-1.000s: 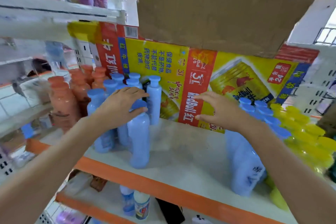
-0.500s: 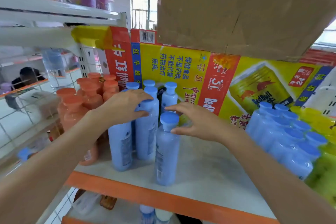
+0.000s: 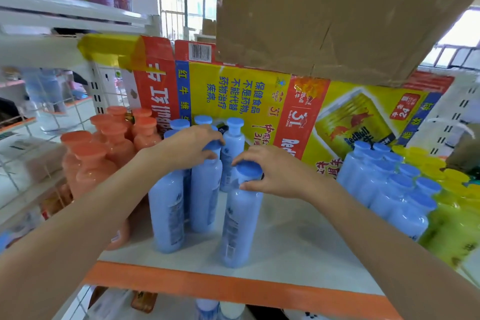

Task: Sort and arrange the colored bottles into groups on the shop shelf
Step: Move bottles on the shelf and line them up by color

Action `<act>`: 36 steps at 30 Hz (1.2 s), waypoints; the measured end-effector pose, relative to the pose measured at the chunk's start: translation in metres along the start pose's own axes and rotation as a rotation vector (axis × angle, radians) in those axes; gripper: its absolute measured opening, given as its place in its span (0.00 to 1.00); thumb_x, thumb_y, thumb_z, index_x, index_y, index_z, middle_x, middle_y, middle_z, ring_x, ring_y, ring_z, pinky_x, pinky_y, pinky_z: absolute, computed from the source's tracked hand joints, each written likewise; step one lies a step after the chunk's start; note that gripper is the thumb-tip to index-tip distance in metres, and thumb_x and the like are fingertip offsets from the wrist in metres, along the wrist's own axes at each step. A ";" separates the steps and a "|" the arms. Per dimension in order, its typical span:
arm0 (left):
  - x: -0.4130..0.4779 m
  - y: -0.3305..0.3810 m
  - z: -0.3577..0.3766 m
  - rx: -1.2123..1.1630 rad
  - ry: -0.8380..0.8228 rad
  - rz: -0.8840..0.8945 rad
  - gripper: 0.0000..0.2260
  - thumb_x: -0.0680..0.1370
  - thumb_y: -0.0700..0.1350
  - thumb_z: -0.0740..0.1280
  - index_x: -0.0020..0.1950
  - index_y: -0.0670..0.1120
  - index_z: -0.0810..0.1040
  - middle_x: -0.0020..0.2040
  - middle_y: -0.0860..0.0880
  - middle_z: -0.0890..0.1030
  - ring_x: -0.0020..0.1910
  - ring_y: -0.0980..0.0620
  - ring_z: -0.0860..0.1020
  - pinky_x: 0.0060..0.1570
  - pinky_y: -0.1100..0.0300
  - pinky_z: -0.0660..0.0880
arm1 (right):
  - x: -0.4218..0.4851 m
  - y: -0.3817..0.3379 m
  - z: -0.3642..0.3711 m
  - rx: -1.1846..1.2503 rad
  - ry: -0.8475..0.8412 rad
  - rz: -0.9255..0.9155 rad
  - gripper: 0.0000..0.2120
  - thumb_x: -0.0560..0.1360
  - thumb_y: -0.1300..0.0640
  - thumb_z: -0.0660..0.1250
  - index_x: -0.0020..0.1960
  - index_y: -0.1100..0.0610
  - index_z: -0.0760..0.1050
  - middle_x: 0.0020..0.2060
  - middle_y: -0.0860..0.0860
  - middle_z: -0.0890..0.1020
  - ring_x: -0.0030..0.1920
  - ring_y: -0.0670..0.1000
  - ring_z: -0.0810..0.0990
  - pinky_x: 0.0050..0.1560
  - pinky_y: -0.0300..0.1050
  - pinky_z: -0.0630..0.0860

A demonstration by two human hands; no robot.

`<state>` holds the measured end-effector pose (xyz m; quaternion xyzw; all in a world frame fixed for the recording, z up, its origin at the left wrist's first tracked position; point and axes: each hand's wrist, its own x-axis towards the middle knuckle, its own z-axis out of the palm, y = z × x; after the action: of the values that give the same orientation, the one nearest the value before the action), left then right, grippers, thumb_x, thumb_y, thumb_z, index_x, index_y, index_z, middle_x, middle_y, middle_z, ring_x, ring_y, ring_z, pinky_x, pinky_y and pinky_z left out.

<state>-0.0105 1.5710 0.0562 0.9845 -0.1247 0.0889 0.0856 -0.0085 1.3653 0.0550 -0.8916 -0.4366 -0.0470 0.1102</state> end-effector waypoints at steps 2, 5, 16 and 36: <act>0.003 0.005 0.001 -0.001 -0.008 0.035 0.16 0.76 0.46 0.66 0.63 0.50 0.72 0.61 0.47 0.73 0.60 0.46 0.72 0.59 0.48 0.69 | -0.005 0.003 -0.003 0.009 0.018 0.030 0.20 0.72 0.50 0.68 0.63 0.49 0.72 0.59 0.48 0.75 0.58 0.49 0.72 0.59 0.46 0.68; 0.012 0.017 0.005 -0.009 0.004 0.080 0.15 0.76 0.46 0.66 0.63 0.51 0.72 0.60 0.47 0.73 0.60 0.48 0.72 0.58 0.50 0.70 | -0.014 0.016 -0.007 0.040 0.078 0.091 0.20 0.72 0.51 0.69 0.63 0.49 0.72 0.60 0.47 0.75 0.59 0.49 0.72 0.58 0.42 0.67; 0.071 0.078 0.032 -0.140 0.036 0.252 0.16 0.75 0.42 0.67 0.63 0.48 0.73 0.61 0.49 0.74 0.62 0.50 0.70 0.58 0.60 0.64 | -0.044 0.102 -0.010 0.165 0.261 0.259 0.20 0.70 0.64 0.70 0.61 0.56 0.75 0.59 0.52 0.77 0.61 0.52 0.73 0.60 0.42 0.67; 0.072 0.120 0.163 -1.003 0.526 -0.112 0.40 0.61 0.56 0.73 0.69 0.51 0.60 0.65 0.58 0.69 0.66 0.59 0.68 0.64 0.62 0.66 | -0.075 0.156 0.099 0.899 0.650 0.386 0.44 0.64 0.48 0.72 0.74 0.53 0.54 0.70 0.48 0.66 0.70 0.43 0.65 0.70 0.45 0.64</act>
<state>0.0520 1.4086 -0.0699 0.7732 -0.0736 0.2563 0.5753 0.0673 1.2382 -0.0791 -0.7604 -0.1874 -0.1074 0.6125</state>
